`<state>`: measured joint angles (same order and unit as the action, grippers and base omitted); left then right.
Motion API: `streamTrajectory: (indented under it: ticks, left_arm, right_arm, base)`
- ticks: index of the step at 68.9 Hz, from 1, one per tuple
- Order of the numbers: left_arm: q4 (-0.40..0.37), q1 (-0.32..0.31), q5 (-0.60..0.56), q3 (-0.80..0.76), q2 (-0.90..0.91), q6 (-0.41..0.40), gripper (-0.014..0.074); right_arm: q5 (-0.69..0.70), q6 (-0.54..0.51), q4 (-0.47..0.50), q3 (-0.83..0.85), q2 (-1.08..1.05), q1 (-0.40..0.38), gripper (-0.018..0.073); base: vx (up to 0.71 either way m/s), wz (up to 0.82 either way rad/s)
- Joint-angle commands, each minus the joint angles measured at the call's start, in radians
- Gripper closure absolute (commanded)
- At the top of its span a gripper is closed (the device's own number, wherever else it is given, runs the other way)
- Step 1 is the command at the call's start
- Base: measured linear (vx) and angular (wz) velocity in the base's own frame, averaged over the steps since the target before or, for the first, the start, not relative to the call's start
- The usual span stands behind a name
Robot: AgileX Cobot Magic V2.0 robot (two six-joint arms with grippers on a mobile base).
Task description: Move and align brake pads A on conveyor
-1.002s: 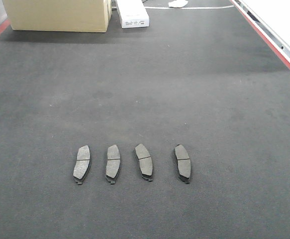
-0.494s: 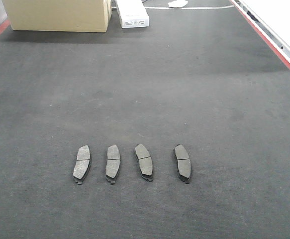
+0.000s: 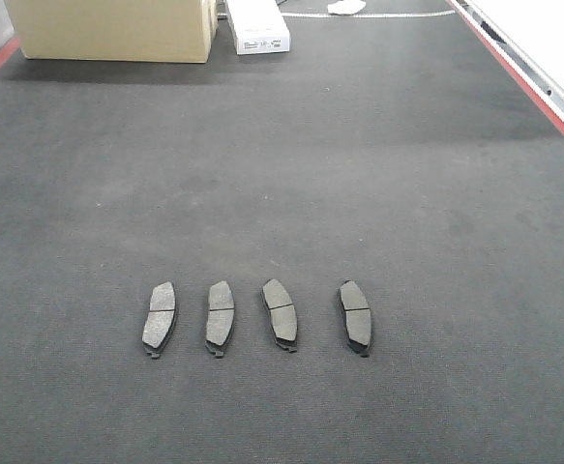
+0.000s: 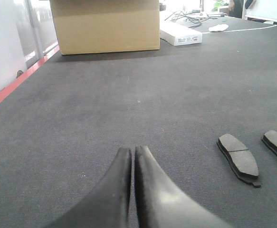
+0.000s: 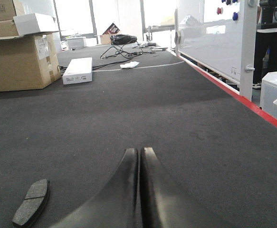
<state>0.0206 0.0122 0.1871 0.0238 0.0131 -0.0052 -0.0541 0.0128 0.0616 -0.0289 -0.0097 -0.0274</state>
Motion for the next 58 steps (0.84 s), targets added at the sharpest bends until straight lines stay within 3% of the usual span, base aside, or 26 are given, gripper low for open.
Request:
streamTrajectory:
  ticks: [1,58]
  left_arm:
    - [-0.001,0.003,-0.077,-0.008,0.012,-0.008,0.0603]
    - [-0.001,0.003,-0.077,-0.008,0.012,-0.008,0.0603]
  right_arm:
    - [0.066,0.001,-0.003,-0.020,-0.016,-0.007,0.0562]
    - [0.066,0.001,-0.003,-0.020,-0.016,-0.007,0.0562]
  base:
    - [0.00,0.00]
    - [0.00,0.00]
